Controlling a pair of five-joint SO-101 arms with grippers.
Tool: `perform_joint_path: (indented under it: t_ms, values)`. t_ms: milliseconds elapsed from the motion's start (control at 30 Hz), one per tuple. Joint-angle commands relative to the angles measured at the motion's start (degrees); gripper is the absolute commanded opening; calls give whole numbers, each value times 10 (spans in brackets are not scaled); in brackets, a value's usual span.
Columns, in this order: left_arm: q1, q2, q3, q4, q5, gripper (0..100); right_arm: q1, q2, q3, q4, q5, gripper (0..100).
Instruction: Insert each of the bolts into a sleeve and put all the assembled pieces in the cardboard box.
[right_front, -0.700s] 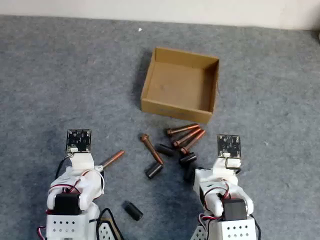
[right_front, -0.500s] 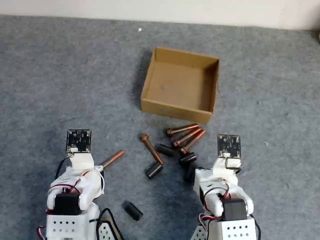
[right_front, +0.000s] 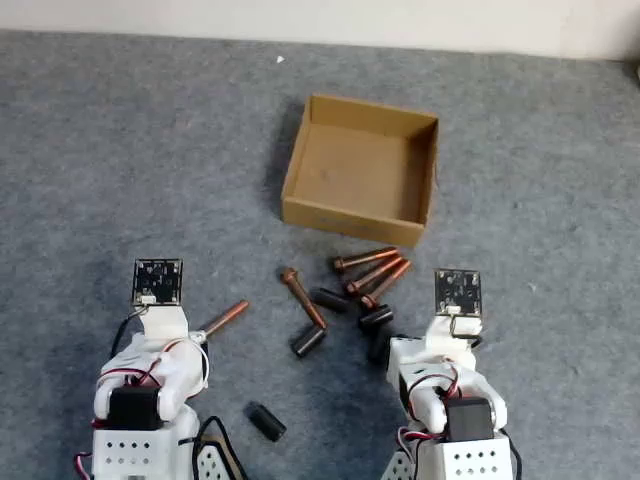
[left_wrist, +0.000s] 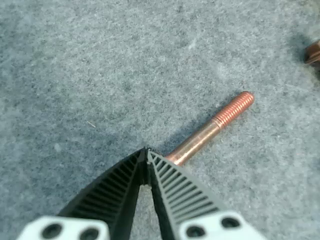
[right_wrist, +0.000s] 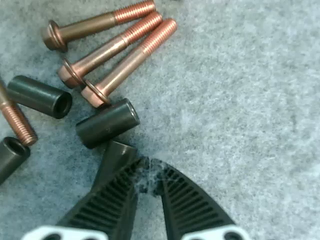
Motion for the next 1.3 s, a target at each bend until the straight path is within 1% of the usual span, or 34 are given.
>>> perform_joint_path:
  t_ms: [0,1033,1267]
  values:
    - [9,-6,12,1,-2,6,7,-7,82,4,-2,5]
    - [9,-6,12,1,-2,6,7,-7,80,6,-2,5]
    - [9,-6,12,1,-2,6,7,-7,-12,7,2,5]
